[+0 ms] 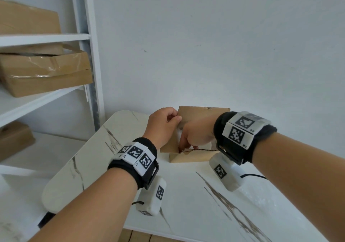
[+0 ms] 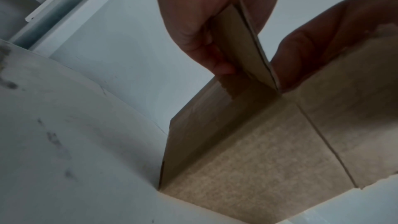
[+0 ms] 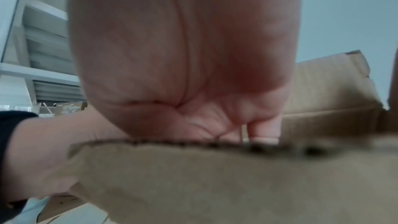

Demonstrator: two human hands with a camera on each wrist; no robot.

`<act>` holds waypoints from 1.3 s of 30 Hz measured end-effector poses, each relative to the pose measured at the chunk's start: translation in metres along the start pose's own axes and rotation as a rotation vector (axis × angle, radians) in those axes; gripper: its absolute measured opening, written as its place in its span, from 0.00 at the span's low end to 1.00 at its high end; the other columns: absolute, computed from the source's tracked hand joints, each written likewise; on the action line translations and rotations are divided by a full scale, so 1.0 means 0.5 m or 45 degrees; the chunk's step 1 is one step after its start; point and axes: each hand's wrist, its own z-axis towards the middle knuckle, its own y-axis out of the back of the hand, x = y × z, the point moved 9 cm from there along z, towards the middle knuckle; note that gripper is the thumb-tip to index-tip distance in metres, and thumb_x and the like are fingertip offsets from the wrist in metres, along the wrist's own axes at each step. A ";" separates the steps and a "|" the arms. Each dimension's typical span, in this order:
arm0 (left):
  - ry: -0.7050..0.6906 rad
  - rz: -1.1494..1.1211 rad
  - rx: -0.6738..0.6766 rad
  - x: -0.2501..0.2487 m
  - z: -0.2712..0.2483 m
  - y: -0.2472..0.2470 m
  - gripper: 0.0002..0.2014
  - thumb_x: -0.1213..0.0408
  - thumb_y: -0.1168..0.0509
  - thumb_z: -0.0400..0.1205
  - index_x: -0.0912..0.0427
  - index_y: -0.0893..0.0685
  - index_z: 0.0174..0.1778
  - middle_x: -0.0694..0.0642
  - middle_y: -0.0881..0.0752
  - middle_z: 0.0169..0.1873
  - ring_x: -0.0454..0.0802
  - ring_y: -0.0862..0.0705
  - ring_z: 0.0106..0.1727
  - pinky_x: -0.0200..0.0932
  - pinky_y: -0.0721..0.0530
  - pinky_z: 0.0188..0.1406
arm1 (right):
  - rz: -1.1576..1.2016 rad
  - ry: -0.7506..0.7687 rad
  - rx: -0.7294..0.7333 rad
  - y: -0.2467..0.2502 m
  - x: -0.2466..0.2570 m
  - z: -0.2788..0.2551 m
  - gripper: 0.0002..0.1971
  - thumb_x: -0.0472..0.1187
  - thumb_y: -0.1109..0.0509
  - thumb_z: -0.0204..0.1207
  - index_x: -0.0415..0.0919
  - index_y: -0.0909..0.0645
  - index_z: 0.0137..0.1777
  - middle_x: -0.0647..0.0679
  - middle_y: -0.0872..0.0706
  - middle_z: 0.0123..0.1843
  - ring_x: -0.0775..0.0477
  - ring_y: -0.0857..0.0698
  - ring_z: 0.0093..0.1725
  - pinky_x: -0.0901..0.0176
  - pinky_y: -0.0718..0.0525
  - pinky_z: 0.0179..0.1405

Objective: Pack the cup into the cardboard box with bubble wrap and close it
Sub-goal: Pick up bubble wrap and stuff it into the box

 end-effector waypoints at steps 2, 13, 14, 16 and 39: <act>-0.002 0.005 0.003 0.000 0.002 -0.001 0.07 0.64 0.34 0.82 0.61 0.17 0.39 0.51 0.18 0.34 0.48 0.22 0.38 0.30 0.27 0.36 | 0.089 0.070 -0.082 0.011 0.001 0.012 0.11 0.38 0.40 0.84 0.41 0.23 0.40 0.49 0.26 0.32 0.54 0.28 0.30 0.65 0.27 0.33; 0.015 -0.015 -0.001 -0.004 -0.002 0.001 0.06 0.63 0.35 0.82 0.61 0.14 0.47 0.52 0.13 0.43 0.48 0.18 0.45 0.29 0.25 0.39 | -0.011 0.227 -0.633 0.109 -0.039 -0.051 0.13 0.51 0.24 0.69 0.48 0.12 0.52 0.53 0.12 0.31 0.50 0.09 0.37 0.61 0.14 0.39; 0.017 -0.018 0.001 -0.004 -0.002 0.001 0.07 0.63 0.35 0.83 0.61 0.14 0.47 0.53 0.13 0.43 0.49 0.17 0.46 0.32 0.24 0.41 | -0.213 0.203 -0.611 0.103 -0.028 -0.046 0.16 0.55 0.25 0.69 0.49 0.13 0.53 0.53 0.12 0.35 0.50 0.11 0.39 0.61 0.16 0.39; 0.031 -0.036 0.003 -0.002 -0.003 0.001 0.06 0.63 0.35 0.82 0.61 0.14 0.47 0.53 0.13 0.44 0.49 0.17 0.46 0.35 0.24 0.44 | -0.500 0.198 -0.586 0.089 0.000 -0.036 0.17 0.59 0.28 0.69 0.46 0.17 0.44 0.52 0.16 0.36 0.49 0.16 0.40 0.58 0.19 0.38; 0.163 -0.369 0.096 0.032 0.013 -0.003 0.04 0.66 0.30 0.80 0.56 0.14 0.39 0.45 0.16 0.33 0.44 0.20 0.37 0.34 0.25 0.38 | -0.457 0.456 -0.673 0.069 -0.026 -0.043 0.12 0.49 0.33 0.75 0.56 0.18 0.57 0.60 0.15 0.49 0.51 0.16 0.53 0.60 0.23 0.40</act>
